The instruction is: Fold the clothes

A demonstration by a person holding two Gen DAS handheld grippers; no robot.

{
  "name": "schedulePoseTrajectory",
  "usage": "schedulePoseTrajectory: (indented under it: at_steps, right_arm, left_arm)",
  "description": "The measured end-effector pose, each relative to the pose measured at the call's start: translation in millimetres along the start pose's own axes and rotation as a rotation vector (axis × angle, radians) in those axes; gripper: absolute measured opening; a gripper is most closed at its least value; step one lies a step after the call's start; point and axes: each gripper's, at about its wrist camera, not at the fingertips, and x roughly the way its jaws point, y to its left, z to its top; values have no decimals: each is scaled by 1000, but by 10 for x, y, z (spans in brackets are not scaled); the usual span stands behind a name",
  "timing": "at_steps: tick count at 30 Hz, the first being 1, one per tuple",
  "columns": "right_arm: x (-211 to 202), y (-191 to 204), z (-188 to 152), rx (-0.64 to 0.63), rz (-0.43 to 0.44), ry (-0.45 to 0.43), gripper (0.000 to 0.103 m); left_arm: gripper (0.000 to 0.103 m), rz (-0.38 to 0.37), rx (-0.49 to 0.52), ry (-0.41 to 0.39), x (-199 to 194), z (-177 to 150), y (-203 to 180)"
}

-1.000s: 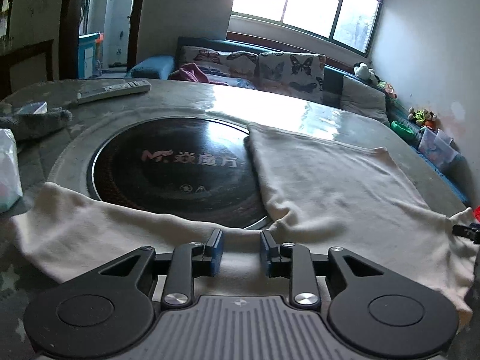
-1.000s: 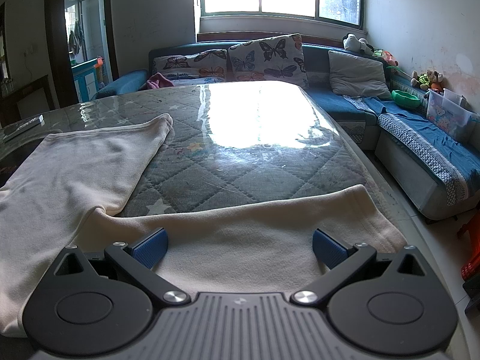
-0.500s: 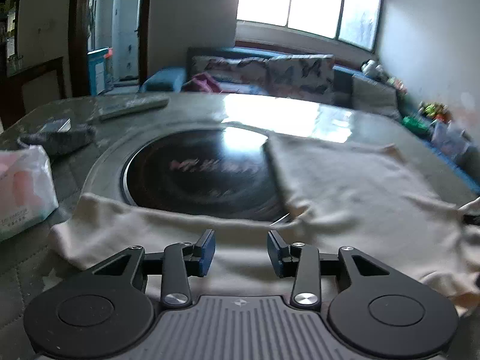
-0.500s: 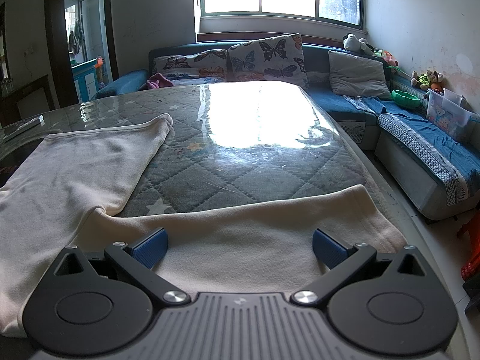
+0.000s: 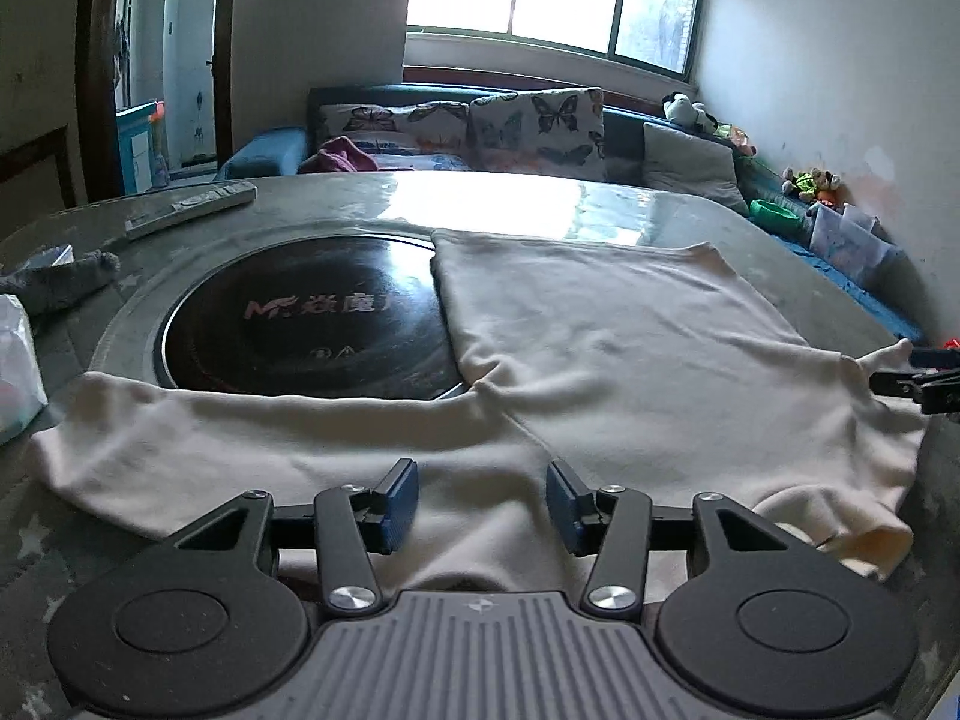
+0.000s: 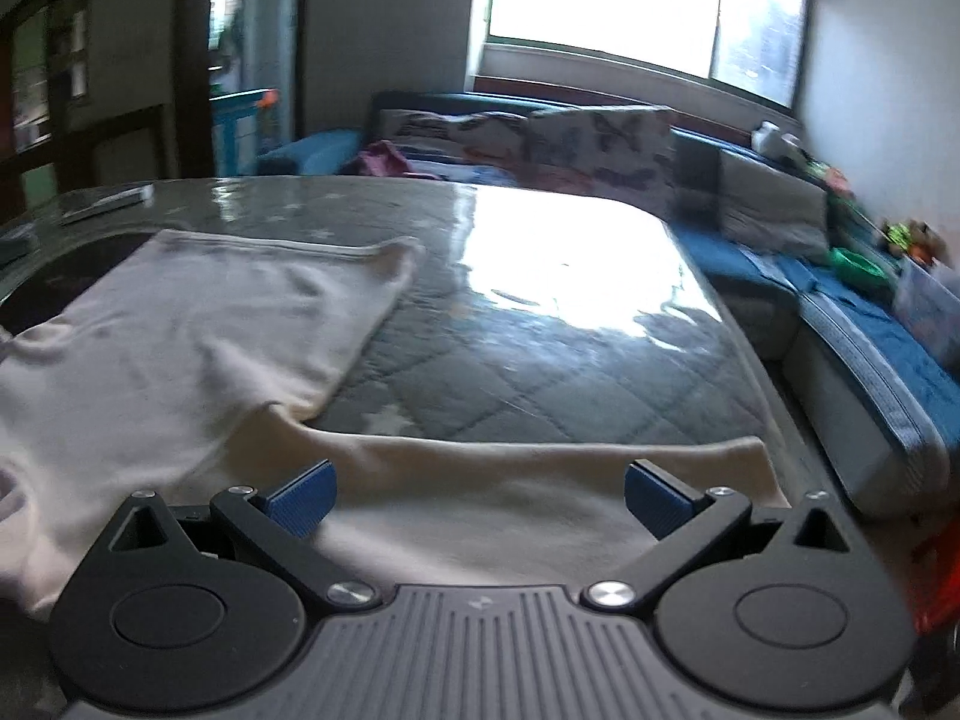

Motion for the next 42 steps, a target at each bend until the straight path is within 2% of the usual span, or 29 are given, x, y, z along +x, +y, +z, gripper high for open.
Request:
schedulePoseTrajectory:
  at_steps: [5, 10, 13, 18, 21, 24, 28, 39, 42]
  right_arm:
    - [-69, 89, 41, -65, 108, -23, 103]
    - [-7, 197, -37, -119, 244, 13, 103]
    - [28, 218, -81, -141, 276, 26, 103]
    - [35, 174, -117, -128, 293, 17, 103]
    - [29, 169, -121, -127, 295, 18, 103]
    - [33, 175, -120, -126, 297, 17, 103]
    - [39, 172, -115, -125, 298, 16, 103]
    - [48, 179, -111, -125, 297, 15, 103]
    - [54, 178, -109, -125, 297, 15, 103]
  left_arm:
    - [53, 15, 15, -2, -30, -39, 13]
    - [56, 29, 24, 4, -50, -54, 29]
    - [57, 36, 24, 11, -60, -48, 44]
    - [57, 39, 13, 23, -124, -8, 52]
    - [57, 14, 18, -16, -198, 62, 9]
    - [57, -15, 41, -16, -148, 95, -73]
    - [57, -19, 56, 25, -22, 14, -115]
    - [58, 54, 81, 43, -258, -183, 116]
    - [58, 45, 66, 34, -331, -126, 117]
